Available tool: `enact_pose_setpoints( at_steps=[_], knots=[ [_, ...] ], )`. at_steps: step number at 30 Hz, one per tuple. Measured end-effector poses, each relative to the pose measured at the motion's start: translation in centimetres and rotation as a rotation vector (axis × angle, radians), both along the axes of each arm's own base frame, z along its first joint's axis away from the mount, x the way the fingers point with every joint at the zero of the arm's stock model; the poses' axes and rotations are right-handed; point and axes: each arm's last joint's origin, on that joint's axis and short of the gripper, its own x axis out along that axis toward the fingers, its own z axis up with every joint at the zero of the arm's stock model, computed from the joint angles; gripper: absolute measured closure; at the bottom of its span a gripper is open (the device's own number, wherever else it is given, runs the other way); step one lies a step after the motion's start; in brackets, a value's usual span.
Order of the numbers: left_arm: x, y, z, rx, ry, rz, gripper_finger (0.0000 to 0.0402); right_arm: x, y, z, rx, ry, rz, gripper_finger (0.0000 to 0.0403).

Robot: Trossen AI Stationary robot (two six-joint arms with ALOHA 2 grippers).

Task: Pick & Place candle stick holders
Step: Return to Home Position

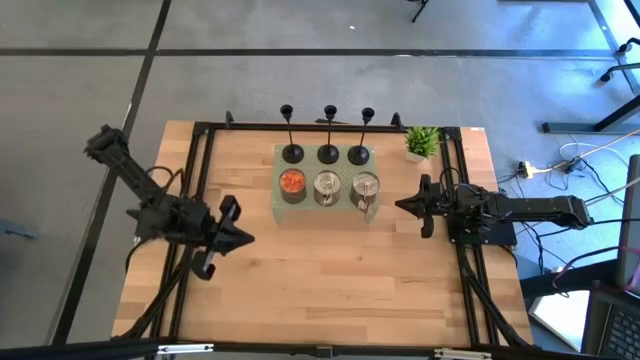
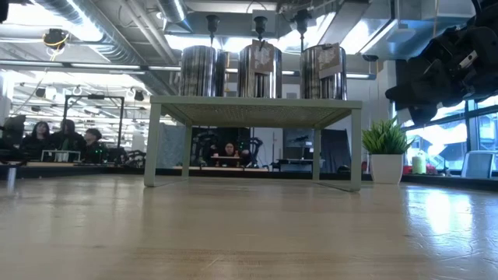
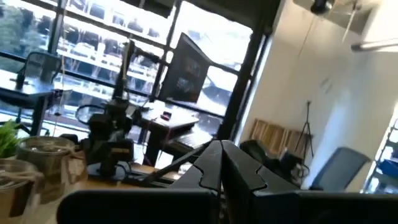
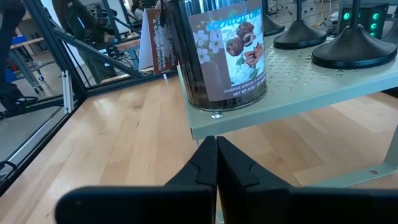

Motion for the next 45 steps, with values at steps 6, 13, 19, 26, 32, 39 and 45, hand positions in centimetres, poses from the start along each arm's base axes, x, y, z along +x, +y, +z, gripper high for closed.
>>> enact_pose_setpoints(
  at_steps=[6, 13, 19, 26, 32, 39, 45],
  knots=[
    [0.0, 2.8, -1.5, -0.027, -0.032, 0.029, 0.0400, 0.0, 0.0, 0.0, 0.000, 0.000, 0.000, 0.0402],
    [-0.4, 6.7, -1.4, 0.025, -0.037, 0.020, 0.0400, 0.0, 0.0, 0.0, 0.000, 0.000, 0.000, 0.0402],
    [-0.8, 9.0, -2.2, 0.092, 0.062, 0.037, 0.0400, 0.0, 0.0, 0.0, 0.000, 0.000, 0.000, 0.0402],
    [-1.8, 10.9, -2.4, 0.140, 0.091, 0.050, 0.0400, 0.0, 0.0, 0.0, 0.000, 0.000, 0.000, 0.0402],
    [-3.5, 11.6, -2.4, 0.195, 0.101, 0.097, 0.0400, 0.0, 0.0, 0.0, 0.000, 0.000, 0.000, 0.0402],
    [-5.7, 11.9, -2.7, 0.180, 0.092, 0.175, 0.0400, 0.0, 0.0, 0.0, 0.000, 0.000, 0.000, 0.0402],
    [-6.2, 11.9, -5.5, 0.137, 0.031, 0.206, 0.0400, 0.0, 0.0, 0.0, 0.000, 0.000, 0.000, 0.0402]
  ],
)
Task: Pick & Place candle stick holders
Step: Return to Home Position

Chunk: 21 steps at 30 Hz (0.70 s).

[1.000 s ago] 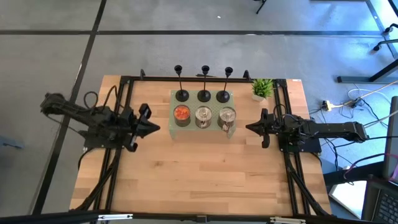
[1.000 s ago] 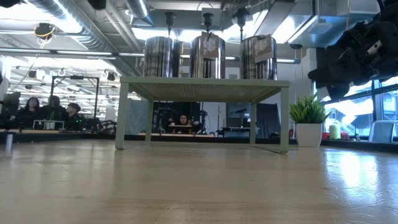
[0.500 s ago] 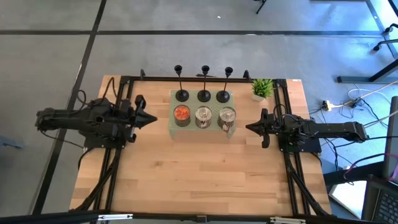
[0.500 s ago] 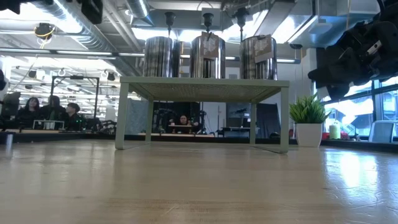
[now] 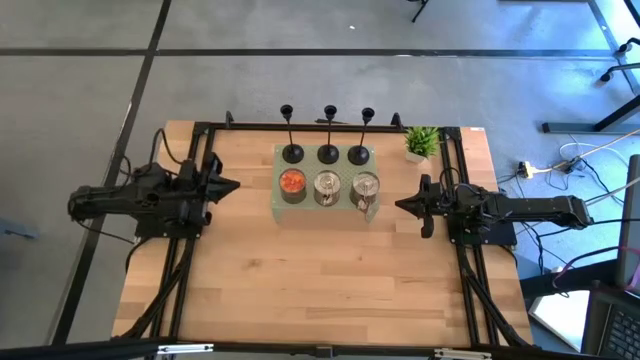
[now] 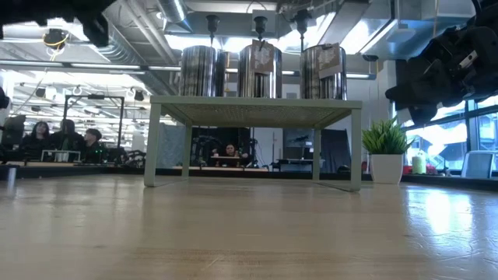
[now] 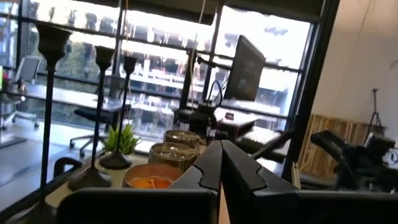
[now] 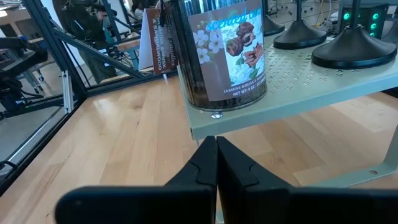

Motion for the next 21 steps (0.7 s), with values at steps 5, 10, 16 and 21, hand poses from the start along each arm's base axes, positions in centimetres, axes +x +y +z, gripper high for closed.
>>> enact_pose_setpoints(
  at_steps=[5, 10, 16, 21],
  knots=[
    [0.0, 0.0, -2.8, 0.024, -0.054, 0.004, 0.0400, 0.0, 0.0, 0.0, 0.000, 0.000, 0.000, 0.0402],
    [0.3, 0.0, -5.1, 0.046, -0.044, 0.024, 0.0400, 0.0, 0.0, 0.0, 0.000, 0.000, 0.000, 0.0402],
    [0.7, 0.2, -6.2, 0.037, -0.026, 0.071, 0.0400, 0.0, 0.0, 0.0, 0.000, 0.000, 0.000, 0.0402],
    [0.9, 0.2, -7.0, 0.046, -0.008, 0.074, 0.0400, 0.0, 0.0, 0.0, 0.000, 0.000, 0.000, 0.0402]
  ],
)
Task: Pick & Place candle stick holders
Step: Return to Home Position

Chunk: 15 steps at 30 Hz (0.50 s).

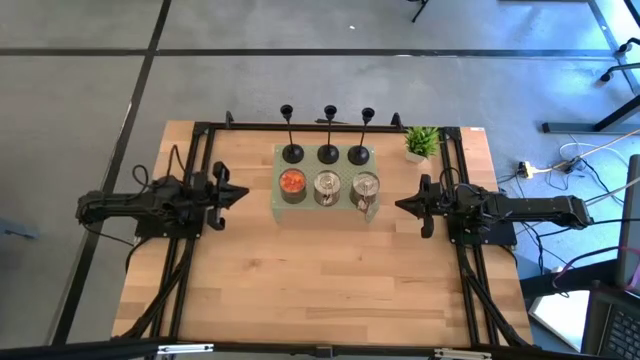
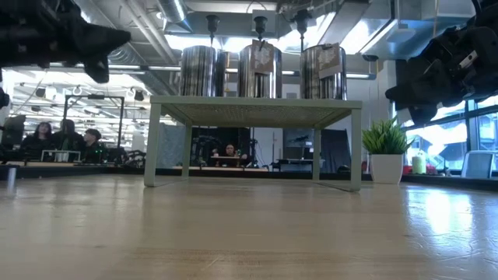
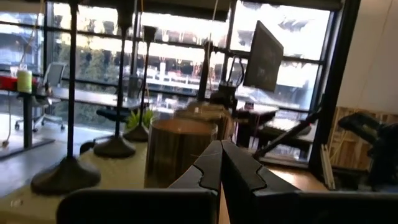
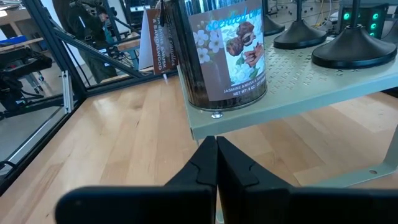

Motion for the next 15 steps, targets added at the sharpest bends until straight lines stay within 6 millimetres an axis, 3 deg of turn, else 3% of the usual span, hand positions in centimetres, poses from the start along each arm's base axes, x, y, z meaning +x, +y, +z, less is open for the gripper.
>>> enact_pose_setpoints(
  at_steps=[8, 15],
  knots=[
    [0.2, 0.2, -1.5, -0.063, 0.131, 0.057, 0.0400, 0.0, 0.0, 0.0, 0.000, 0.000, 0.000, 0.0402],
    [0.4, 0.0, -2.2, 0.064, 0.225, 0.011, 0.0400, 0.0, 0.0, 0.0, 0.000, 0.000, 0.000, 0.0402]
  ],
)
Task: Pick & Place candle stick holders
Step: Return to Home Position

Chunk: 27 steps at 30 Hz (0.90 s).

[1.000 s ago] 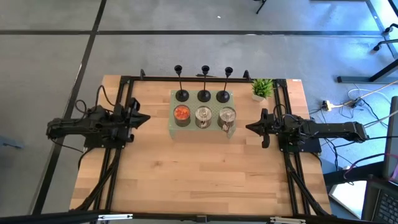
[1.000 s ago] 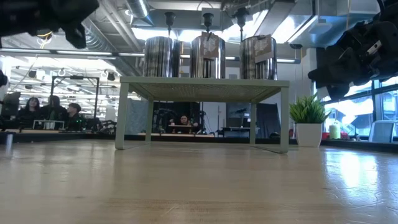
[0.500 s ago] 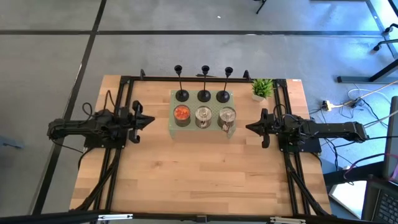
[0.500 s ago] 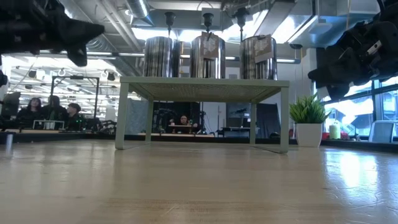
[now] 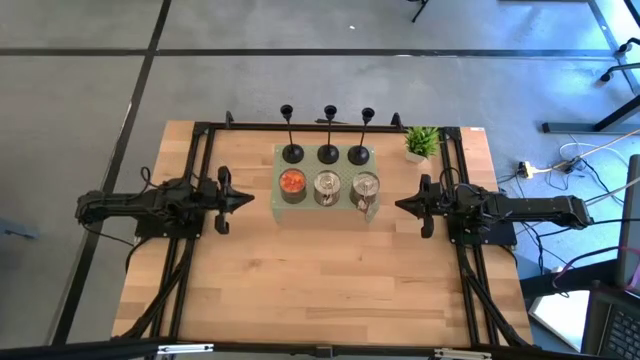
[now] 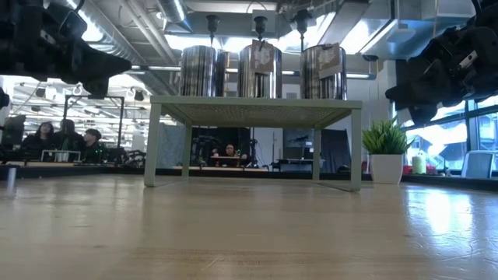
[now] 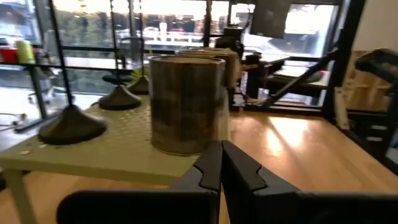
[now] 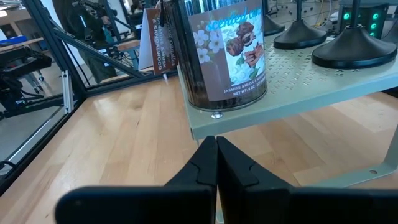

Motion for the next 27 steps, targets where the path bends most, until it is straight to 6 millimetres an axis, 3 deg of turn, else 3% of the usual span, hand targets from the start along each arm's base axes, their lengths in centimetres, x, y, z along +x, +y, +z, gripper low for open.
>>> enact_pose_setpoints(
  at_steps=[7, 27],
  knots=[
    [0.04, -0.20, -0.15, -0.065, 0.010, -0.072, 0.0400, 0.00, 0.00, -0.01, 0.000, 0.000, 0.000, 0.0402],
    [0.08, -0.20, -0.20, -0.083, 0.015, -0.070, 0.0400, 0.00, 0.00, -0.01, 0.000, 0.001, 0.000, 0.0402]
  ],
)
